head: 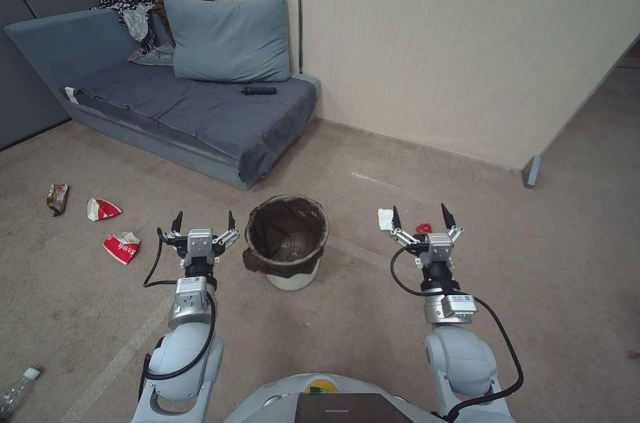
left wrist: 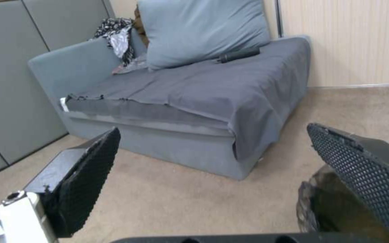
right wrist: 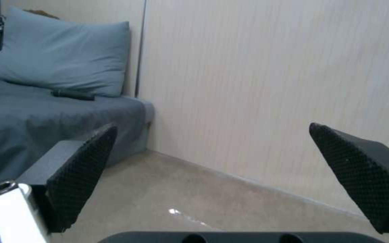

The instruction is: Pick up the trash bin, then pick up the garbage from the floor and place it into the trash bin.

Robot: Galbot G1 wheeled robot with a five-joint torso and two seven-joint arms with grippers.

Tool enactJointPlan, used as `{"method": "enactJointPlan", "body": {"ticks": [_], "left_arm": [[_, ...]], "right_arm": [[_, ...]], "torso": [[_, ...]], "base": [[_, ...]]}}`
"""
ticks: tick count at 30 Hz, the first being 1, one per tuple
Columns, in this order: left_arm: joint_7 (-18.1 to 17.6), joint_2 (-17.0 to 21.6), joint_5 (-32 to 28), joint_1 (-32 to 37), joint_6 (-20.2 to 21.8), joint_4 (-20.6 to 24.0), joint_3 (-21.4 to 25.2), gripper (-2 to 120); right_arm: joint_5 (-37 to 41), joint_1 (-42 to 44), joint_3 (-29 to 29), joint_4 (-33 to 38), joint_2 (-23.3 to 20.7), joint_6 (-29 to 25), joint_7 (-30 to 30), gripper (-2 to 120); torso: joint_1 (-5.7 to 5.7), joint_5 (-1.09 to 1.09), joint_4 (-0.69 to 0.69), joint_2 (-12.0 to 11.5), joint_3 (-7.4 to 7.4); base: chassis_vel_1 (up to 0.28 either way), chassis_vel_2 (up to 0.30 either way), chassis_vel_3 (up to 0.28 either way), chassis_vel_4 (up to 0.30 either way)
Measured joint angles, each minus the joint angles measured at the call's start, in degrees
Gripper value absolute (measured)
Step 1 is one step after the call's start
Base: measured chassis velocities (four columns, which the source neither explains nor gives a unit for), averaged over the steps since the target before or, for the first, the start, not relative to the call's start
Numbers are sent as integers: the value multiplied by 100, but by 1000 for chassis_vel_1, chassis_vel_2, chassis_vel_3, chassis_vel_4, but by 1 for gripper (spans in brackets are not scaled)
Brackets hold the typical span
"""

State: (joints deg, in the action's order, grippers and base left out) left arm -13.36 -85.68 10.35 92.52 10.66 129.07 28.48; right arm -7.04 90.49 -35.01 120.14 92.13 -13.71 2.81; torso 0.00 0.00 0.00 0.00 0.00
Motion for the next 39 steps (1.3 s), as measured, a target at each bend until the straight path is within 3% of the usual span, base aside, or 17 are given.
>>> {"method": "enactJointPlan", "body": {"ticks": [9, 19, 25, 34, 37, 39], "left_arm": [[-2, 5, 7, 4, -10, -25, -10, 100], [-1, 18, -42, 46, 20, 15, -83, 100], [-9, 111, -919, 76, 462, 265, -332, 100], [18, 179, -1333, 74, 898, 418, -418, 100], [130, 269, -1667, 37, 1460, 507, -428, 100], [138, 276, -1680, 32, 1498, 507, -423, 100]], "right_arm": [[-31, -44, 11, -110, 0, -338, 38, 100], [-137, -49, 8, -124, 0, -370, 35, 100], [-212, -50, 6, -128, 0, -370, 22, 100], [-243, -45, 5, -129, 0, -370, 18, 100], [-255, -40, 2, -129, 0, -370, 16, 100], [-255, -40, 2, -129, 0, -370, 16, 100]], "torso": [[1, 0, 0, 0, 0], [0, 0, 0, 0, -1], [0, 0, 0, 0, 0], [0, 0, -1, 0, 0], [0, 0, 0, 0, 0], [0, 0, 0, 0, 0]], "base": [[-131, 126, 136, -127], [-15, 21, 21, -15], [0, 0, 0, 0], [0, 0, 0, 0], [0, 0, 0, 0], [0, 0, 0, 0]]}}
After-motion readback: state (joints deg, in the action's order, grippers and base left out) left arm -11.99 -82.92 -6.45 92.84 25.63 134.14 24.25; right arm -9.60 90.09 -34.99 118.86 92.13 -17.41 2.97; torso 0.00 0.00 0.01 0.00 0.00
